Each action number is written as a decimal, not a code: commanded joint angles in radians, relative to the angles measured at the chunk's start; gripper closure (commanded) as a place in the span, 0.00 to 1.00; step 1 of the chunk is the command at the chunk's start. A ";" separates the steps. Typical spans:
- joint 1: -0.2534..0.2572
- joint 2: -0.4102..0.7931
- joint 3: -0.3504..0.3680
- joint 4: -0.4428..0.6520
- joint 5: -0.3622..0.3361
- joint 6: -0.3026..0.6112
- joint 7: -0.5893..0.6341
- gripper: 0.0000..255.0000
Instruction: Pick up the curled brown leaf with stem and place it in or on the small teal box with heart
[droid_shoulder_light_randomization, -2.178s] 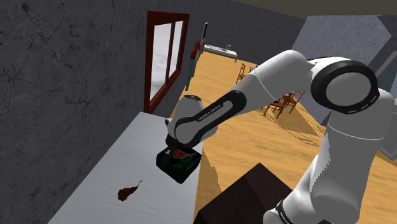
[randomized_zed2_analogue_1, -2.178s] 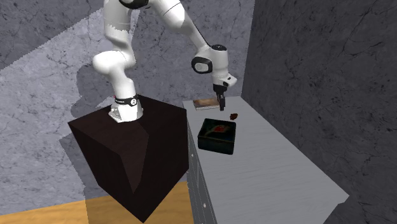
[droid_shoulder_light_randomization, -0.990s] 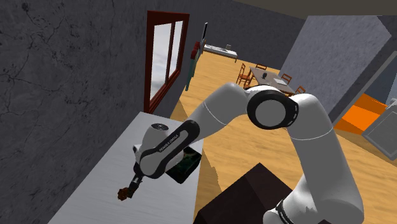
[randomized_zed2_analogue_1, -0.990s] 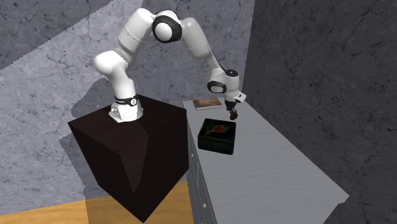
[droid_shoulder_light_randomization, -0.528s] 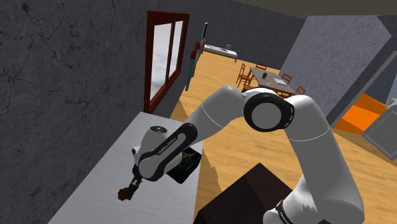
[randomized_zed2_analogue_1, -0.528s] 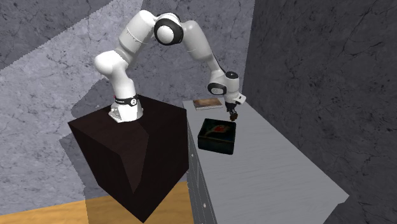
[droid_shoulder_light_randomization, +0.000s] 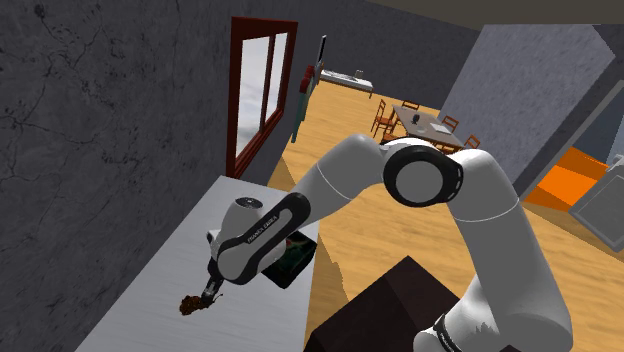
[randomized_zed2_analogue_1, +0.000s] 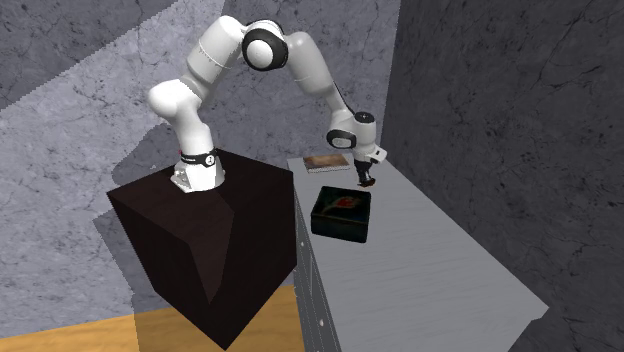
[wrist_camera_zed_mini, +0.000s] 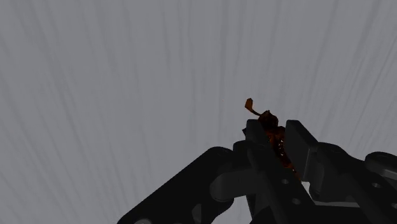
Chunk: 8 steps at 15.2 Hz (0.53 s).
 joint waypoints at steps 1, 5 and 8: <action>0.000 0.003 -0.001 -0.001 0.000 0.001 0.000 1.00; -0.001 -0.010 0.000 -0.006 0.001 -0.006 0.002 1.00; -0.003 -0.048 0.001 -0.024 0.002 -0.026 0.010 1.00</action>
